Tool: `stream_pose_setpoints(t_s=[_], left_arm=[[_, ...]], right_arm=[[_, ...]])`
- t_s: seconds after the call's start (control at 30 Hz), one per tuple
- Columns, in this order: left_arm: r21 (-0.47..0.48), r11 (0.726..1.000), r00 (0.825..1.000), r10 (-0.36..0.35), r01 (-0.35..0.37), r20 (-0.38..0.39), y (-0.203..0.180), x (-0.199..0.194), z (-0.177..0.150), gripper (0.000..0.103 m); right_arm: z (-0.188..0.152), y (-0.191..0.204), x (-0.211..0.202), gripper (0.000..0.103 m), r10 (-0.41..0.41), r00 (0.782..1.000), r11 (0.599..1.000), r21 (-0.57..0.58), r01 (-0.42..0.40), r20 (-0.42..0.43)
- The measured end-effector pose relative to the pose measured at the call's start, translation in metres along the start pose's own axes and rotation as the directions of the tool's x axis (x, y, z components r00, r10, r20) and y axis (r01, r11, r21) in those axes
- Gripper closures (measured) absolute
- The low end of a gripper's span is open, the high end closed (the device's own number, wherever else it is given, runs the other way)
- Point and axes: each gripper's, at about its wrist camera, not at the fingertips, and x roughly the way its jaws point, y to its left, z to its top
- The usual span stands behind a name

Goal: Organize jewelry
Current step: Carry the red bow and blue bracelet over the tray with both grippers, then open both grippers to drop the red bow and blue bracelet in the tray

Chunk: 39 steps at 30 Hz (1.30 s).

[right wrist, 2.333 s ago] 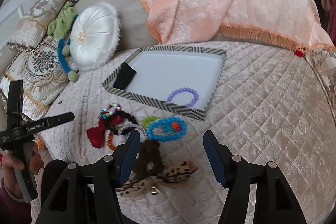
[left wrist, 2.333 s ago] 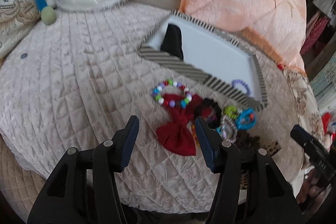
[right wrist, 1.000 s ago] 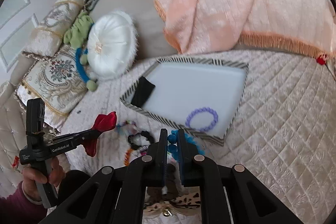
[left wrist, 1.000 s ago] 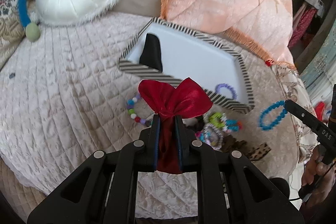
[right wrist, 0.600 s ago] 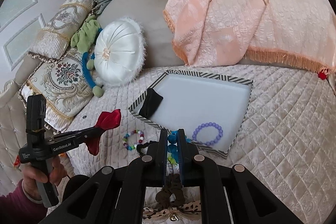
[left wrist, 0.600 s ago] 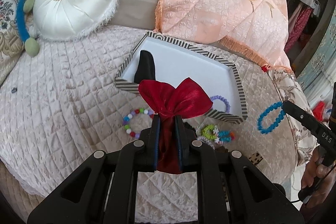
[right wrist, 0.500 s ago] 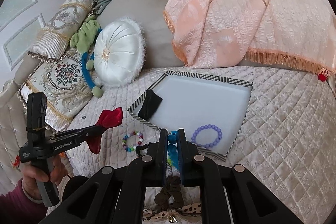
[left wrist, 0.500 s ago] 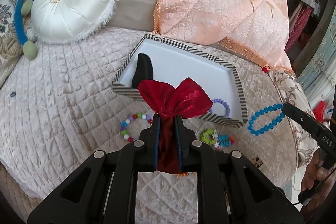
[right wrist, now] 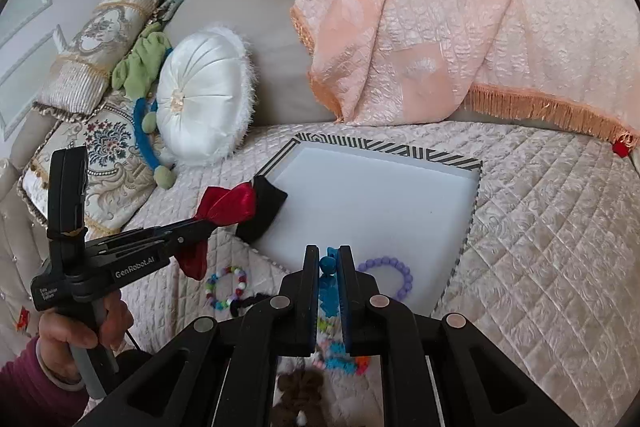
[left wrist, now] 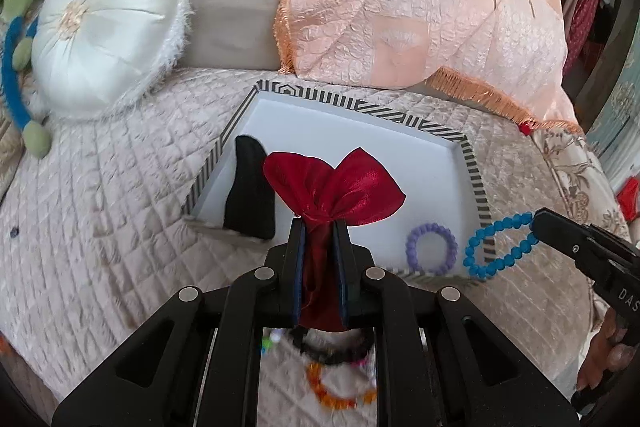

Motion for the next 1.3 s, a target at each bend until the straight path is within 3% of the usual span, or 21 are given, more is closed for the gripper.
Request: stream_pose_setpoints(t_s=[0.4, 0.7, 1.07, 1.3], left_arm=[[0.003, 0.999, 0.998, 0.036, -0.036, -0.052, -0.004, 0.067, 0.028, 0.091], [0.0, 0.999, 0.992, 0.054, -0.055, -0.115, -0.005, 0.109, 0.024, 0.091], [0.001, 0.997, 0.988, 0.077, -0.077, -0.133, -0.006, 0.122, 0.024, 0.091], [0.003, 0.996, 0.988, 0.088, -0.088, -0.127, -0.005, 0.119, 0.023, 0.087]], right_arm=[[0.021, -0.009, 0.071, 0.095, 0.029, 0.997, 1.0, 0.002, -0.028, -0.078], [0.019, -0.051, 0.118, 0.095, -0.028, 0.987, 0.998, 0.055, 0.037, -0.157], [0.017, -0.065, 0.14, 0.095, -0.066, 0.979, 0.996, 0.052, 0.077, -0.191], [0.015, -0.059, 0.154, 0.095, -0.119, 0.961, 0.992, 0.001, 0.123, -0.249]])
